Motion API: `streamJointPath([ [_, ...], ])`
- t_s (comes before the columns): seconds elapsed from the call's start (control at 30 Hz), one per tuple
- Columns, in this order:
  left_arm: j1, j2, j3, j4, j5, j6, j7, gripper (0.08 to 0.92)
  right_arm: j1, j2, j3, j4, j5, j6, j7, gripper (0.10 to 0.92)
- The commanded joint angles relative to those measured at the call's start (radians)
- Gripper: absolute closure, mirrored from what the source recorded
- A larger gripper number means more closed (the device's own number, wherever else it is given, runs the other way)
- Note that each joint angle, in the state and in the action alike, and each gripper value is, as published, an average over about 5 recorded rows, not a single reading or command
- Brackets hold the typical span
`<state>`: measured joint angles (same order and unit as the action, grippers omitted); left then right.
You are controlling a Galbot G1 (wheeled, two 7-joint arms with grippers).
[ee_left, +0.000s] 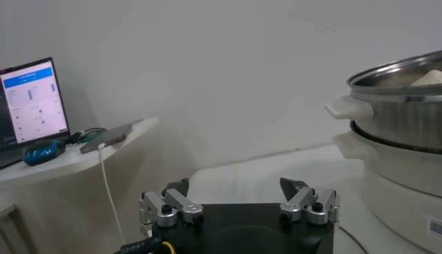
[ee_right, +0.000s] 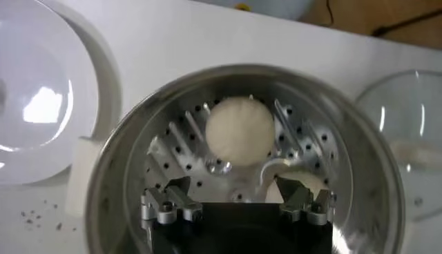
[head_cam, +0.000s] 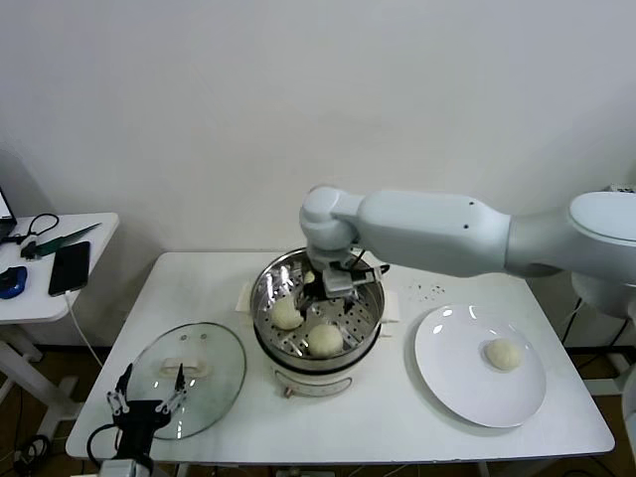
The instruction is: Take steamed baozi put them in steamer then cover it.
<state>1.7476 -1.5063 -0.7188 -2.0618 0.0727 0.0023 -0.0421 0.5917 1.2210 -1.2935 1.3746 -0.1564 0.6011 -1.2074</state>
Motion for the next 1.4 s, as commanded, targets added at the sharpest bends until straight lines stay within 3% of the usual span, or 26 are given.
streamJointPath([
  [0.03,-0.006,0.004,0.006,-0.001,0.006,0.002,0.001,0.177,0.103,-0.146,-0.002,-0.02,0.054,-0.094,0.081,0.203],
  [0.17,-0.012,0.014,0.008,-0.003,0.01,0.003,0.001,0.177,0.18,-0.274,-0.075,0.023,0.17,-0.33,0.216,0.203],
  [0.37,-0.014,0.017,0.011,-0.001,0.011,0.001,0.001,0.177,0.193,-0.448,-0.102,0.108,0.301,-0.676,0.203,0.203],
  [0.53,-0.008,0.017,0.011,-0.006,0.01,-0.001,0.001,0.177,0.074,-0.591,-0.06,0.098,0.294,-0.82,0.186,0.203],
  [0.9,-0.001,0.014,0.008,-0.01,0.009,0.002,0.002,0.177,-0.347,-0.731,0.219,-0.055,0.195,-0.797,0.131,0.203],
  [1.4,0.004,0.004,0.009,-0.005,0.026,0.007,0.001,0.177,-0.586,-0.7,0.351,-0.21,0.141,-0.713,0.065,0.203],
])
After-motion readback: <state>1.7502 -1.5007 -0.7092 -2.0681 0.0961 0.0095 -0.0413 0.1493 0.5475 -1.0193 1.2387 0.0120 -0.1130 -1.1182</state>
